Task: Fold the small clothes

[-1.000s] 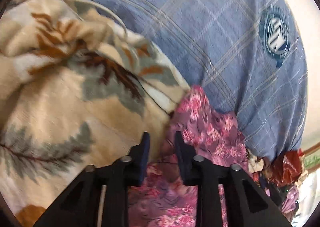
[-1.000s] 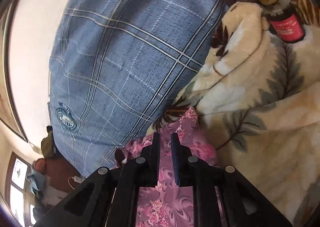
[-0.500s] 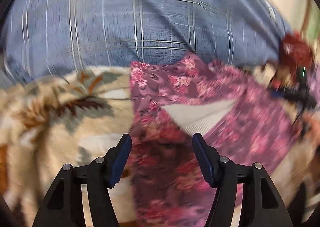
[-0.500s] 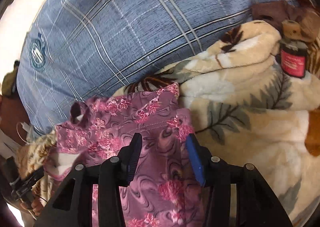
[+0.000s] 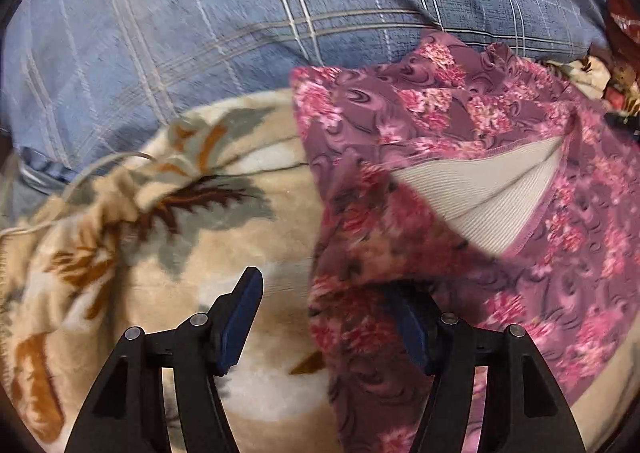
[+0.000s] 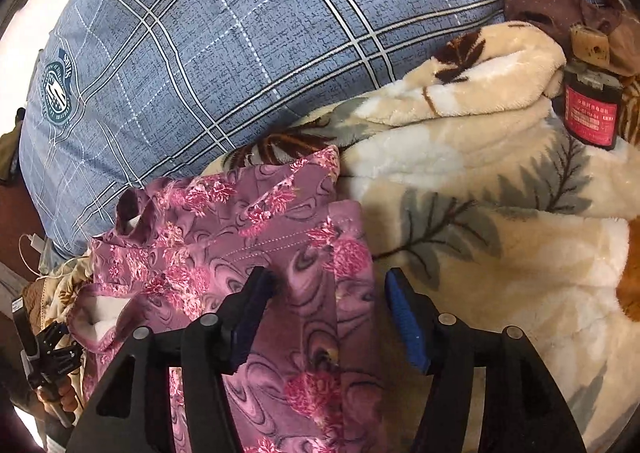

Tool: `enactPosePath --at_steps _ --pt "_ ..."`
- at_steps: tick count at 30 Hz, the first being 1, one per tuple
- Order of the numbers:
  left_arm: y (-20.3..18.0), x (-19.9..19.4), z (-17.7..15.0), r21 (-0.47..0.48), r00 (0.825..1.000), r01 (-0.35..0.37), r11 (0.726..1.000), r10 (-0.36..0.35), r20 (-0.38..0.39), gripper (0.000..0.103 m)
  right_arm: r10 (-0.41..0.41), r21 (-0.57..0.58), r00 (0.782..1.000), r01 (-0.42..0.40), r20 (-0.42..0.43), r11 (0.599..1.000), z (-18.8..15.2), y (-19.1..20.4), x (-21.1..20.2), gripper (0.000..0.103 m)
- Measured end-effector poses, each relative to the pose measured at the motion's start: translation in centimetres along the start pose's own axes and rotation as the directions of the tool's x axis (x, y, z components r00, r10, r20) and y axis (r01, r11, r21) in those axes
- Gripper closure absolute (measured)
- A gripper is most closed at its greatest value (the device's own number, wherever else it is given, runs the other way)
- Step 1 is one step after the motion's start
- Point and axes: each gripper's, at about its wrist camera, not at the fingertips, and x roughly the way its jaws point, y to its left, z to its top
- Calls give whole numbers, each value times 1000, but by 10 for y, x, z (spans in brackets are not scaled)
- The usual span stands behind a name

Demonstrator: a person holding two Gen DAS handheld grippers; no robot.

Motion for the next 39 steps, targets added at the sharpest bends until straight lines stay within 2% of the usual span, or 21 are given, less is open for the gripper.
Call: enactPosePath --at_steps 4,6,8,9,10,11,12,16,18,20,22,25,27,28,29,30,32,34,35,36,39 --pt "8 19 18 -14 998 48 999 -48 -39 39 12 4 1000 -12 -4 1000 0 -3 2 38" --pt "16 31 25 -59 994 90 994 -93 -49 40 38 2 999 -38 -14 999 -1 -4 3 37" --pt "24 40 28 -126 986 143 982 -152 -64 63 79 -32 996 -81 -38 996 0 -3 5 47" --pt "28 44 29 -178 972 210 961 -225 -68 89 76 -48 996 -78 -38 996 -1 -1 4 68" --pt "32 42 27 -221 964 243 944 -261 -54 92 70 -70 997 -72 -31 995 -1 1 0 78" --pt "34 35 25 -241 969 236 941 -246 -15 93 74 -82 997 -75 -24 994 -1 3 -4 82" --pt "35 29 24 -249 968 245 937 -249 14 94 77 -97 997 -78 -15 992 -1 6 -8 88" --pt "42 -12 26 -286 950 307 908 -274 150 98 121 -153 991 -112 50 982 6 24 -35 90" --pt "45 -20 37 -297 946 311 903 -267 182 98 135 -174 988 -121 74 977 14 34 -41 90" --pt "43 -17 51 -300 957 272 914 -226 180 98 129 -177 988 -112 87 978 21 35 -41 90" --pt "39 0 60 -303 970 234 924 -201 133 98 91 -152 995 -85 30 985 26 30 -26 89" --pt "43 22 58 -331 957 290 898 -283 69 97 46 -142 998 -52 -46 989 22 22 -11 83" --pt "47 31 53 -343 943 325 881 -329 48 90 66 -143 997 -72 -40 987 20 15 -14 79" --pt "47 37 52 -339 936 343 876 -350 42 80 81 -139 996 -84 -27 987 21 13 -16 74" --pt "48 41 52 -334 936 342 878 -351 36 74 80 -135 997 -81 -13 988 23 11 -18 72" --pt "47 43 52 -324 939 333 885 -343 30 60 83 -128 997 -82 5 988 26 10 -18 68" --pt "42 45 55 -294 955 288 911 -296 18 56 82 -125 997 -80 13 989 30 11 -12 67" --pt "36 42 56 -285 959 281 917 -283 33 65 77 -158 997 -71 28 985 29 16 -8 70" --pt "34 40 55 -292 958 282 914 -282 43 76 70 -177 997 -63 33 982 28 20 -7 73" --pt "32 39 56 -289 959 280 915 -280 41 99 45 -202 998 -35 44 979 26 23 -7 83" --pt "25 23 47 -275 965 261 925 -253 68 99 34 -233 993 -7 111 972 24 23 -29 92"
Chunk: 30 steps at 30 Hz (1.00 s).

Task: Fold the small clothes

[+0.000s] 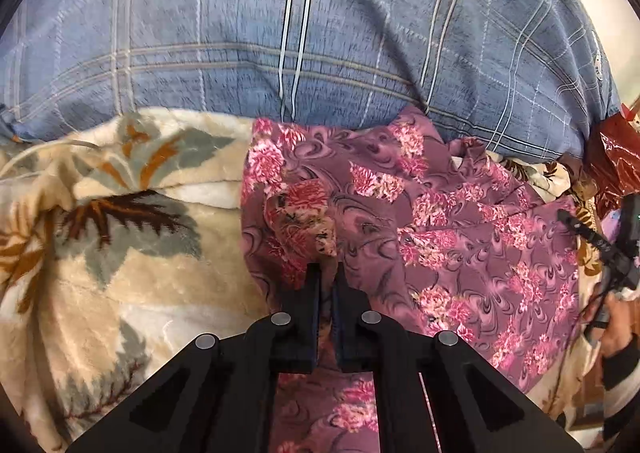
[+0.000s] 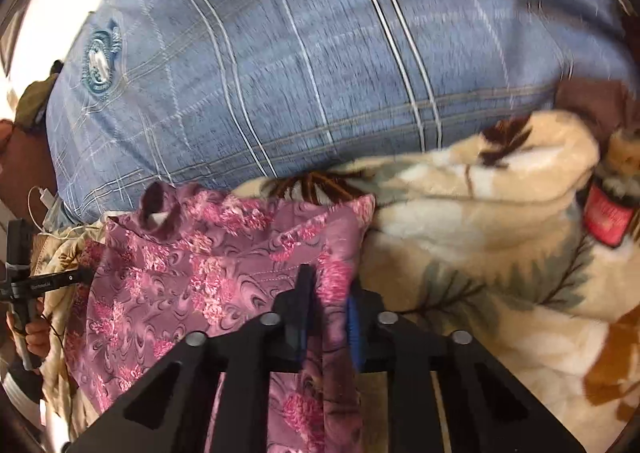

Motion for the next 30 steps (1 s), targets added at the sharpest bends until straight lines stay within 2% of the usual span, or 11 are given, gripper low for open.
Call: enactPosePath --at_steps 4,7,10,14,17,18,20,21,24,26,30 --pt "-7 -29 -11 1 997 11 1000 -11 79 99 44 -33 997 -43 58 999 8 8 -26 94" --pt "-7 -51 -4 -30 987 26 999 -21 158 99 85 -20 991 -84 105 996 23 13 -36 94" --pt "-2 -52 9 -71 984 13 997 0 180 99 96 22 985 -100 146 995 37 10 -33 94" --pt "19 -20 24 -160 986 -63 985 86 140 99 46 116 987 -64 156 991 43 -18 -13 98" --pt "43 27 23 -252 989 -139 958 145 3 99 2 214 1000 -8 26 977 32 -46 24 98" --pt "48 39 19 -272 990 -140 952 135 -36 98 -15 222 1000 18 -13 975 26 -49 33 97" --pt "52 43 10 -307 990 -140 941 129 -56 97 -3 223 999 14 -50 975 17 -48 39 97" --pt "52 39 6 -317 992 -124 940 115 -44 96 -4 223 999 14 -49 975 15 -47 37 92" --pt "53 14 -5 -353 995 -102 930 99 -27 94 -6 222 1000 11 -24 975 15 -41 16 91" --pt "52 -11 -15 -383 995 -92 919 95 -12 91 -15 206 1000 15 -5 978 16 -34 -1 87" --pt "26 -58 -55 -363 987 -138 922 157 23 57 36 186 999 -36 2 982 6 -14 -20 70"
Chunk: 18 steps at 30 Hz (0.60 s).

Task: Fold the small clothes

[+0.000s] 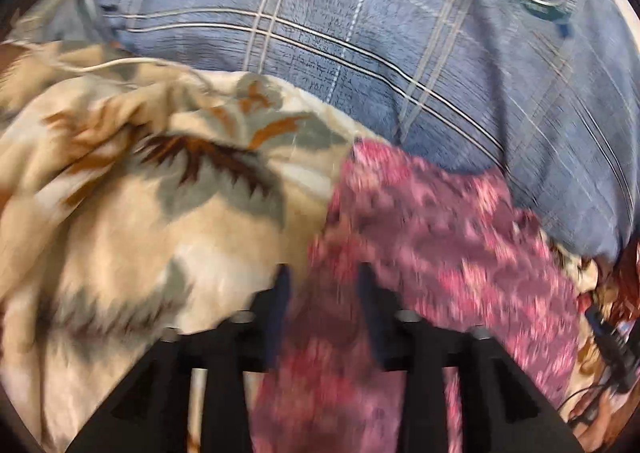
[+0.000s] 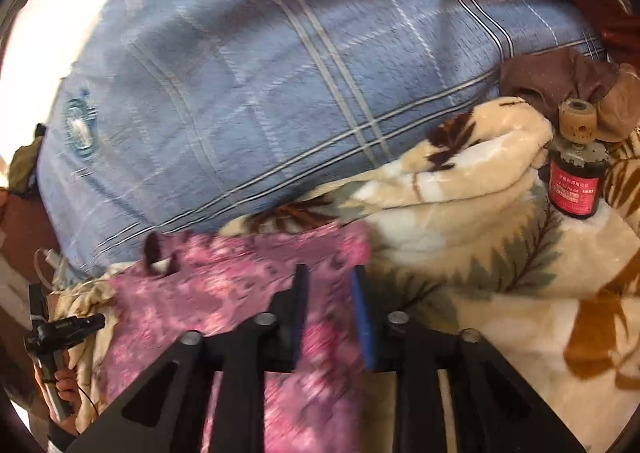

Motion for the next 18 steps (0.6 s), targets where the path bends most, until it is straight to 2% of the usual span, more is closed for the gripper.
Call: enactPosePath --at_steps 3,5,7,9,13,18 --pt "-4 -29 -35 -6 999 30 1000 -30 15 51 32 -9 999 -32 -32 999 -25 16 -7 69" --pt "4 -37 -53 -25 999 49 998 -49 11 51 1 -15 1000 -2 -31 1000 -48 24 -15 68" --pt "12 -33 -63 -31 998 47 998 -48 -28 51 -46 -16 999 45 -27 999 -69 23 -26 61" --pt "14 -27 -62 -28 998 54 998 -55 -43 52 -86 -11 996 85 -28 996 -85 17 -40 58" --pt "15 -27 -59 -20 1000 1 1000 -2 -29 51 -84 37 995 86 -53 996 -121 7 -63 48" --pt "17 -27 -56 -15 1000 -3 1000 2 -20 51 -80 68 992 87 -97 994 -137 6 -68 46"
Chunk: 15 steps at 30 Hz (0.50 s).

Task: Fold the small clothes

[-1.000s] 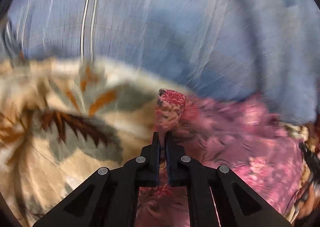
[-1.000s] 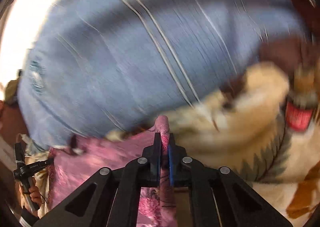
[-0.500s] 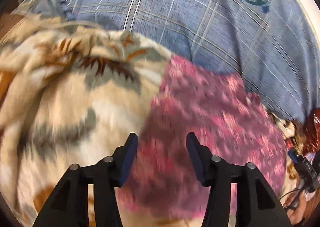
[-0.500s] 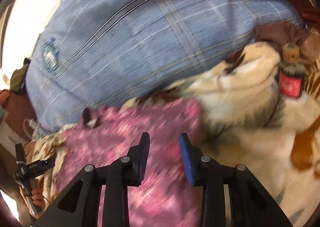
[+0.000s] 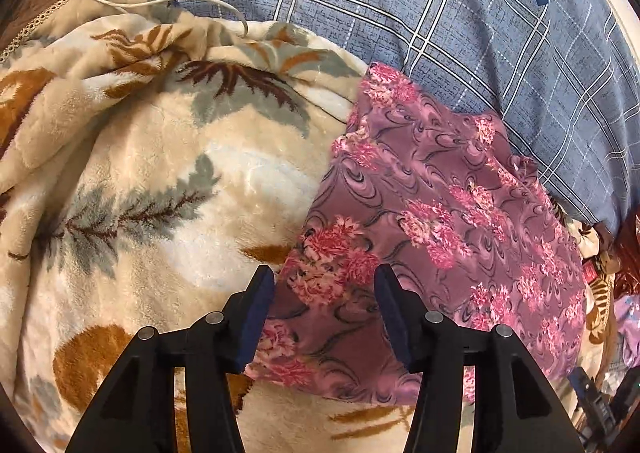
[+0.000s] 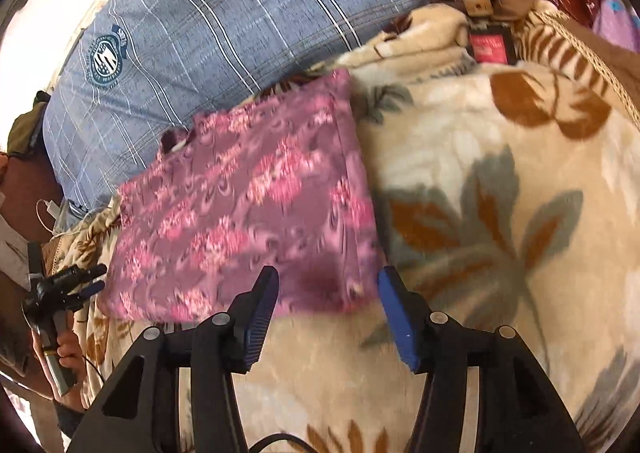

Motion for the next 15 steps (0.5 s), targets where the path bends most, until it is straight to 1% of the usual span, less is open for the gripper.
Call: enactPosePath --at_steps 1,3,4,6,8,9,10,11,12,13,14,15 --pt "0 4 1 6 1000 -13 1000 13 -2 51 19 28 1000 -19 -11 999 -2 -1 1 44" --pt "-4 8 0 19 1000 -28 999 28 -4 51 61 81 998 -58 -34 995 -5 -3 5 44" --pt "-5 8 -1 26 999 -31 999 32 -6 51 97 106 994 -91 -52 990 -9 -2 8 44" --pt "-6 5 -4 31 999 -32 999 32 -9 51 139 137 987 -126 -86 982 -16 0 15 44" --pt "-6 0 -8 26 999 -12 1000 13 -32 51 149 155 985 -134 -90 979 -20 1 19 44" --pt "-6 -3 -10 17 999 24 1000 -23 -44 51 153 161 985 -139 -76 977 -19 1 19 44" --pt "-7 -7 -15 -1 994 88 996 -87 -65 47 160 174 986 -149 -54 973 -17 0 19 44" --pt "-8 -9 -19 -14 987 134 991 -135 -85 43 165 191 986 -155 -38 969 -15 -1 20 43" --pt "-9 -10 -22 -25 981 164 986 -166 -99 35 172 219 985 -164 -20 962 -13 -4 22 42" --pt "-11 -8 -26 -38 972 198 979 -202 -123 33 186 259 983 -179 -1 949 -11 -7 26 40" --pt "-13 -5 -29 -45 963 218 975 -223 -150 33 201 296 979 -199 27 934 -9 -10 29 40" --pt "-17 2 -32 -53 948 249 967 -255 -190 33 208 311 977 -212 45 926 -8 -11 31 39"
